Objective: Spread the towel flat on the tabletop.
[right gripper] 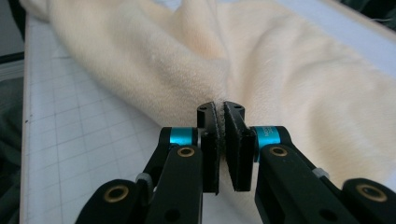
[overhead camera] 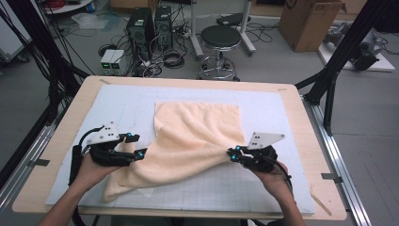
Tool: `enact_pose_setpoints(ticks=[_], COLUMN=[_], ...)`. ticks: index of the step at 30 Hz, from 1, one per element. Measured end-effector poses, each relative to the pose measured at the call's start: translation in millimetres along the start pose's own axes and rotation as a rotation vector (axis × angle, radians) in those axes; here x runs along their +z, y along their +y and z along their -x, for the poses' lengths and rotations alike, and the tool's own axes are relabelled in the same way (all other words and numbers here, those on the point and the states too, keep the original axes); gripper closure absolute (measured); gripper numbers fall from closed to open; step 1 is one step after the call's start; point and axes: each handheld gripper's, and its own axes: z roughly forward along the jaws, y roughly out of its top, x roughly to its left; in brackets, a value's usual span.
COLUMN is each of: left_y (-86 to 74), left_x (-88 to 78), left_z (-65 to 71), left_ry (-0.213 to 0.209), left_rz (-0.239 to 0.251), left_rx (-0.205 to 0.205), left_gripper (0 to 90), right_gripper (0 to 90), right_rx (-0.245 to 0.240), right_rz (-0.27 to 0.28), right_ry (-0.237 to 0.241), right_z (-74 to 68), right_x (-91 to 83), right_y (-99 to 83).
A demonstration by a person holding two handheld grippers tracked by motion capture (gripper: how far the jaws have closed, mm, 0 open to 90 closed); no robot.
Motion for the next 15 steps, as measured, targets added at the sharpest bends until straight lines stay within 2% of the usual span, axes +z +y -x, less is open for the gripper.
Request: enact_pose_setpoints(ticks=[2, 4, 6, 9, 11, 14, 15], left_y=[1.0, 1.7, 1.5, -0.3, -3.1, -9.1, -11.3], left_x=[2.9, 7.0, 11.0, 15.1, 17.6, 19.6, 19.5], left_z=[2.2, 4.5, 6.4, 7.8, 8.1, 7.4, 6.9], left_ry=[-0.013, -0.025, -0.037, -0.05, -0.057, -0.067, -0.066], left_rz=[-0.003, -0.007, -0.015, -0.023, -0.032, -0.052, -0.054], left_rx=[0.01, 0.014, 0.019, 0.021, 0.015, 0.015, 0.011], left_gripper=[40.2, 39.9, 39.1, 38.4, 38.4, 38.4, 38.4], right_gripper=[85.5, 85.5, 85.5, 85.5, 85.4, 83.3, 80.3], right_rx=[0.019, 0.025, 0.034, 0.083, 0.135, 0.173, 0.184], right_rz=[0.021, 0.015, -0.002, -0.023, -0.051, -0.103, -0.1], right_ry=[-0.02, -0.024, -0.027, -0.033, -0.042, -0.042, -0.033], right_z=[6.8, 12.9, 20.6, 37.0, 50.0, 59.4, 60.5], right_x=[-6.1, -0.8, 13.5, 40.7, 60.5, 77.2, 78.4], right_y=[2.5, 6.6, 9.6, 8.8, 4.4, -2.9, -4.0])
